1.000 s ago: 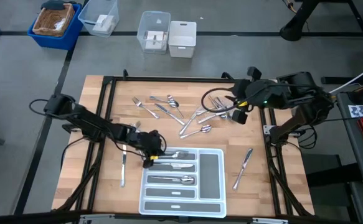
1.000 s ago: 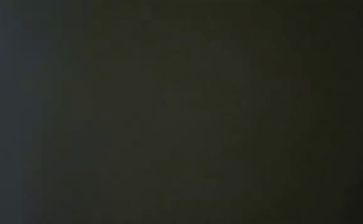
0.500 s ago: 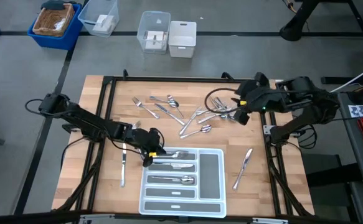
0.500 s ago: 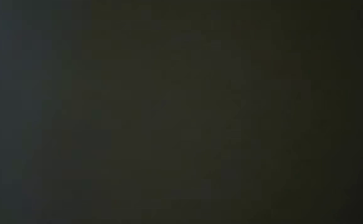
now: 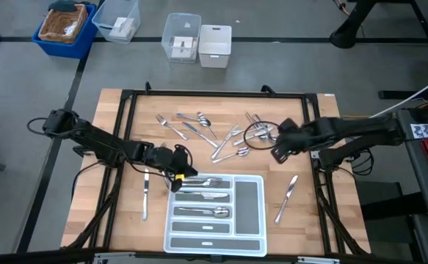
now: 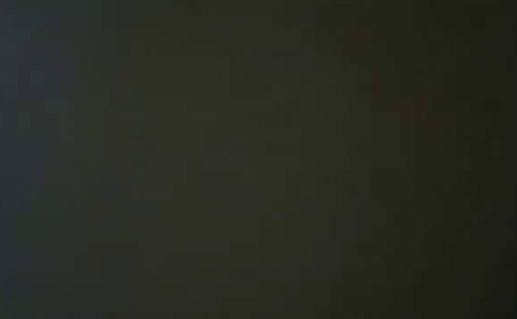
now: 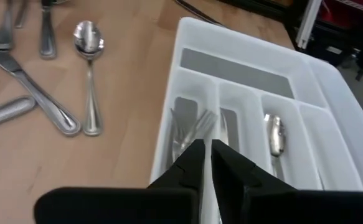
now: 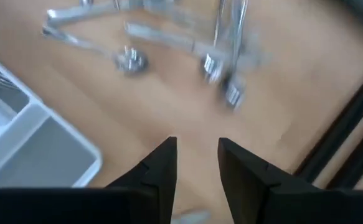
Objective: Sort silverware
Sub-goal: Put the silver knife into the middle section of the white silverware tray
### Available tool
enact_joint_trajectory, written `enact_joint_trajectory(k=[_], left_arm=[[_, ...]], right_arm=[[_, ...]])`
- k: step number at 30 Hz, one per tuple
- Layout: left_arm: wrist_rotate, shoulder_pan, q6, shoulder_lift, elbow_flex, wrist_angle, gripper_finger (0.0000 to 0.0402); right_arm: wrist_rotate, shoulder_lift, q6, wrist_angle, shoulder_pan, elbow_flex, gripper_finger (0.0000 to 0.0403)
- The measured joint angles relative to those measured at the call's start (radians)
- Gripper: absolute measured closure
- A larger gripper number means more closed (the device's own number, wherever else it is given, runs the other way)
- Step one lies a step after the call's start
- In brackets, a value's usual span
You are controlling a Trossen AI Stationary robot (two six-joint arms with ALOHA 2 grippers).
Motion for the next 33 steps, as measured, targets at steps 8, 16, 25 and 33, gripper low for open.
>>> enact_joint_trajectory(k=[8, 16, 25, 33], left_arm=[[0.0, 0.027, -0.029, 0.0, 0.0, -0.003, 0.0334], [0.0, 0.03, -0.032, 0.0, 0.0, -0.009, 0.0303], [0.0, 0.03, 0.026, 0.0, 0.0, -0.01, 0.0302], [0.0, 0.03, 0.054, 0.0, 0.0, -0.009, 0.0302]], right_arm=[[-0.316, 0.004, 0.555, 0.081, 0.004, -0.247, 0.0283], [-0.438, 0.004, 0.812, 0.531, 0.163, -0.446, 0.0283], [-0.329, 0.022, 1.281, 0.522, 0.442, -0.458, 0.0283], [-0.356, 0.173, 1.346, 0.541, 0.504, -0.458, 0.0283]])
